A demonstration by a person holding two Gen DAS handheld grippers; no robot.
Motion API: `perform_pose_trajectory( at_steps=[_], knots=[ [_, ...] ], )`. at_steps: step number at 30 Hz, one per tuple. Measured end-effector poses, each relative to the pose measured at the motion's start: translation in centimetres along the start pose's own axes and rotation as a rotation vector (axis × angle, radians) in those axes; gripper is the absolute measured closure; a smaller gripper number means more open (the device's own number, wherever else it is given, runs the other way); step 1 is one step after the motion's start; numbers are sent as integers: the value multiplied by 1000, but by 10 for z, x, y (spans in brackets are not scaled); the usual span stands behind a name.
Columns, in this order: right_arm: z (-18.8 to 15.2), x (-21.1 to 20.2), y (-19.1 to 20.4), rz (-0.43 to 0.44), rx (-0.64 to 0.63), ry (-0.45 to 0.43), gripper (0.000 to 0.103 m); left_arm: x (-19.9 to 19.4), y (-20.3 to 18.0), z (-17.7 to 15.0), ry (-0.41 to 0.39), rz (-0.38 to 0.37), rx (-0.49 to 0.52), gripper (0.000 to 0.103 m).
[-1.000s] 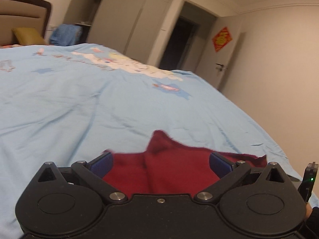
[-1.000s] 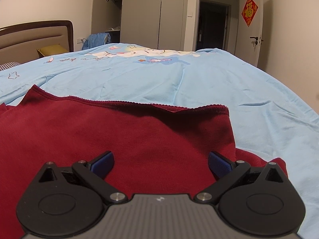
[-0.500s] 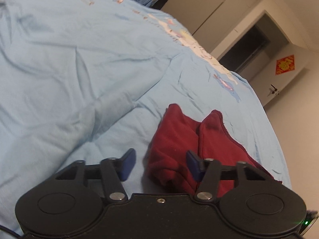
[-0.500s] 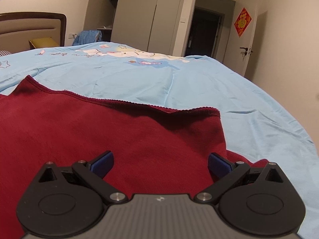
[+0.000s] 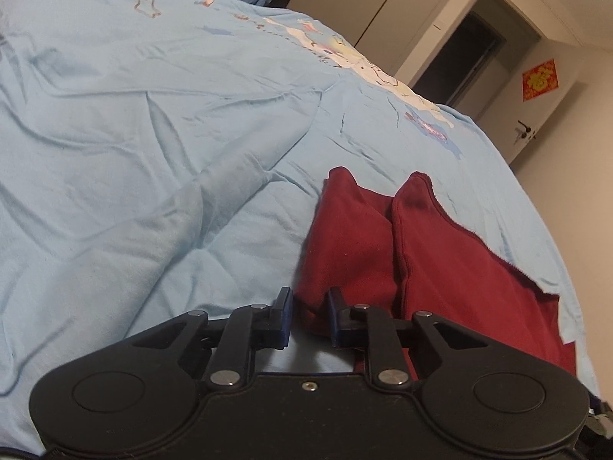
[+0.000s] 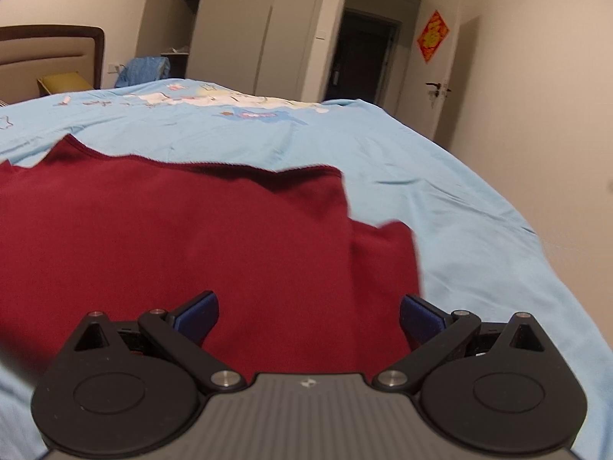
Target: Fold small clothes
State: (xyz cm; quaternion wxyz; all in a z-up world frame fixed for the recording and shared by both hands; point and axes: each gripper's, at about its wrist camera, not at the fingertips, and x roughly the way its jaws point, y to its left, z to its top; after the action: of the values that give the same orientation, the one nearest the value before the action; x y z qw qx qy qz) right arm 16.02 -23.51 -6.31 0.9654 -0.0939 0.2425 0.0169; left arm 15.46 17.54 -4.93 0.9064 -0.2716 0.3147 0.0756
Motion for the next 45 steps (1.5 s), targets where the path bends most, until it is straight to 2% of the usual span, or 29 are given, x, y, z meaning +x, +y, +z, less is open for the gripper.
perform_pose_trajectory(
  at_steps=[5, 8, 13, 18, 20, 22, 23, 28, 32, 35, 38, 45],
  knots=[
    [-25, -19, -24, -88, 89, 49, 0, -3, -6, 0, -12, 17, 32, 85],
    [-33, -25, -38, -78, 178, 60, 0, -4, -7, -1, -16, 21, 21, 85],
    [-36, -31, -34, -92, 146, 61, 0, -7, -10, -2, -28, 35, 34, 85],
    [-41, -29, -38, -75, 196, 69, 0, -13, -11, -4, -38, 45, 51, 83],
    [-41, -30, -37, -76, 198, 70, 0, -19, -10, -4, -44, 40, 38, 77],
    [-37, -32, -35, -83, 190, 73, 0, -26, -8, -4, -50, 26, 17, 59],
    [-35, -34, -34, -86, 185, 68, 0, -30, -7, -5, -54, 17, 9, 56],
    [-20, -48, -20, -71, 136, -16, 0, -49, -15, -13, -65, -8, 32, 23],
    [-8, -48, 2, 4, 81, -49, 0, -47, -23, -27, -19, -88, 41, 16],
    [-2, -40, 20, 72, 33, -49, 0, -34, -28, -37, 32, -128, -1, 12],
    [3, -34, 37, 125, -11, -45, 0, -21, -31, -45, 50, -164, -54, 8],
    [23, -26, 60, 174, -54, -91, 0, 1, -36, -42, 34, -167, -108, 3]
  ],
)
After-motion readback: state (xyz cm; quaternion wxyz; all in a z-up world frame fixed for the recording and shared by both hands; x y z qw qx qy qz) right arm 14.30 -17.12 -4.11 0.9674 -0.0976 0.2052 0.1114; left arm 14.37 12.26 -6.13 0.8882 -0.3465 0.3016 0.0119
